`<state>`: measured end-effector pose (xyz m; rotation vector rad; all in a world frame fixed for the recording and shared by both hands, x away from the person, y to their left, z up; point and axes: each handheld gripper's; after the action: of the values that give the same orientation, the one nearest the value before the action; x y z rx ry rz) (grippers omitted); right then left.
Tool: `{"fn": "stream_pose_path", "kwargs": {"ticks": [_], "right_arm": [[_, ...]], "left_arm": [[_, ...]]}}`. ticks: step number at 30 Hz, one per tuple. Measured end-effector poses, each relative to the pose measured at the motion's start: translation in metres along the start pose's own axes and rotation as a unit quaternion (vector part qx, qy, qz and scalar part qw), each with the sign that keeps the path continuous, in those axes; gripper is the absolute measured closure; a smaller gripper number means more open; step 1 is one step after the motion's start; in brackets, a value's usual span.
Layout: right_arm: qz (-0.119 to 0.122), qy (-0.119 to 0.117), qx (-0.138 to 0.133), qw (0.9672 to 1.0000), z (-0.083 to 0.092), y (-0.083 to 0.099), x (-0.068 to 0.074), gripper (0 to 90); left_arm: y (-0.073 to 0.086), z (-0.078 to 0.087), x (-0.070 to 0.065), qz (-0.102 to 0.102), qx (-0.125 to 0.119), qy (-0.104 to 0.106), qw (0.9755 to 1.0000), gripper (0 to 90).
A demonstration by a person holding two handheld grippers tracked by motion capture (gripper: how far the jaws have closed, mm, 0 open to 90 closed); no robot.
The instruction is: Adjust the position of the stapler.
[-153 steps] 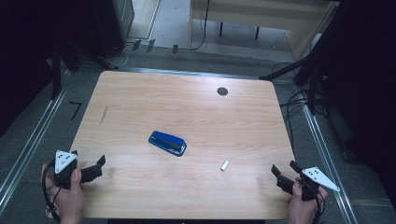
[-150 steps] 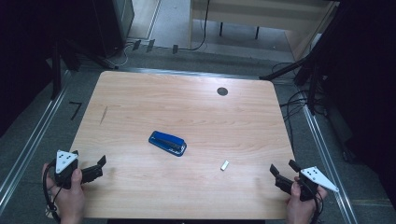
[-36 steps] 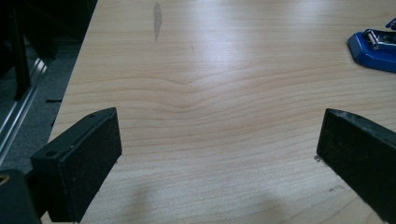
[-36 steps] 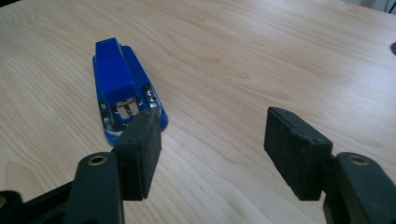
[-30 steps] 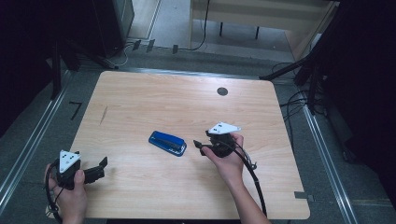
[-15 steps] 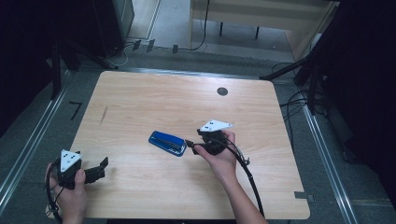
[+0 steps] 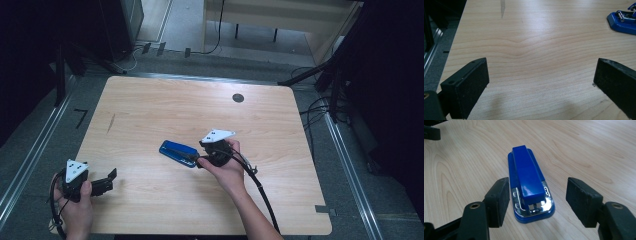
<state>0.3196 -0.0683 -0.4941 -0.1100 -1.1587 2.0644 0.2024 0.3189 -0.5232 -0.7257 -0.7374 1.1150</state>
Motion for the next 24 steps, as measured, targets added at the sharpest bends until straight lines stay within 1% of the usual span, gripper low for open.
{"fn": "stream_pose_path", "kwargs": {"ticks": [2, 4, 6, 7, 8, 10, 11, 12, 13, 14, 17, 19, 20, 21, 24], "right_arm": [[0.001, -0.003, 0.004, 1.0, -0.005, -0.001, 0.001, 38.2], [0.001, -0.013, 0.01, 0.9999, -0.011, -0.001, 0.001, 41.4], [0.001, -0.016, 0.024, 0.9996, -0.018, -0.001, 0.002, 43.5], [0.007, -0.017, 0.029, 0.9994, -0.022, -0.001, 0.002, 44.0], [0.005, -0.016, 0.035, 0.9993, -0.025, -0.001, 0.004, 44.9], [0.009, -0.018, 0.037, 0.9991, -0.029, -0.002, 0.004, 47.4], [0.007, -0.011, 0.038, 0.9992, -0.031, -0.002, 0.005, 47.2], [0.011, 0.0, 0.035, 0.9993, -0.033, -0.002, 0.004, 47.5], [0.009, 0.005, 0.035, 0.9993, -0.034, -0.003, 0.004, 48.2], [0.011, 0.002, 0.033, 0.9994, -0.035, -0.003, 0.003, 49.0], [0.015, 0.004, 0.038, 0.9992, -0.039, -0.003, 0.002, 50.0], [0.024, -0.007, 0.049, 0.9985, -0.044, -0.005, 0.002, 54.6], [0.024, -0.011, 0.051, 0.9983, -0.045, -0.005, 0.002, 55.9], [0.028, -0.012, 0.052, 0.9981, -0.047, -0.006, 0.002, 56.7], [0.027, -0.018, 0.051, 0.9982, -0.052, -0.007, 0.003, 57.9]], "left_arm": [[0.0, 0.0, 0.0, 0.001, 0.0, 0.001, 1.0, 0.5], [0.0, 0.0, 0.001, 0.003, -0.001, 0.002, 1.0, 0.5], [0.0, 0.0, 0.001, 0.004, -0.001, 0.003, 1.0, 0.5], [0.0, 0.0, 0.001, 0.004, -0.001, 0.003, 1.0, 0.5], [0.0, 0.0, 0.001, 0.004, -0.001, 0.003, 1.0, 0.5], [0.0, 0.0, 0.001, 0.005, 0.0, 0.003, 1.0, 0.5], [0.0, 0.0, 0.001, 0.005, 0.0, 0.003, 1.0, 0.5], [0.0, 0.0, 0.001, 0.005, 0.0, 0.003, 1.0, 0.5], [0.0, 0.0, 0.001, 0.005, 0.001, 0.003, 1.0, 0.5], [0.0, 0.0, 0.001, 0.005, 0.001, 0.003, 1.0, 0.5], [0.0, 0.0, 0.001, 0.005, 0.001, 0.003, 1.0, 0.5], [0.0, 0.0, 0.001, 0.004, 0.002, 0.004, 1.0, 0.5], [0.0, 0.0, 0.001, 0.004, 0.002, 0.004, 1.0, 0.5], [0.0, 0.0, 0.001, 0.004, 0.002, 0.004, 1.0, 0.5], [0.0, 0.0, 0.001, 0.004, 0.002, 0.004, 1.0, 0.5]]}}
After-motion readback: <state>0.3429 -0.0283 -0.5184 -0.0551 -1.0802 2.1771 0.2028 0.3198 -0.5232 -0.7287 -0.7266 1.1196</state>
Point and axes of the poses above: each handheld gripper's, and its own axes: z roughly backward along the jaws, y roughly out of its underside, x roughly to its left, and after that the axes turned 12 degrees about -z, right-handed
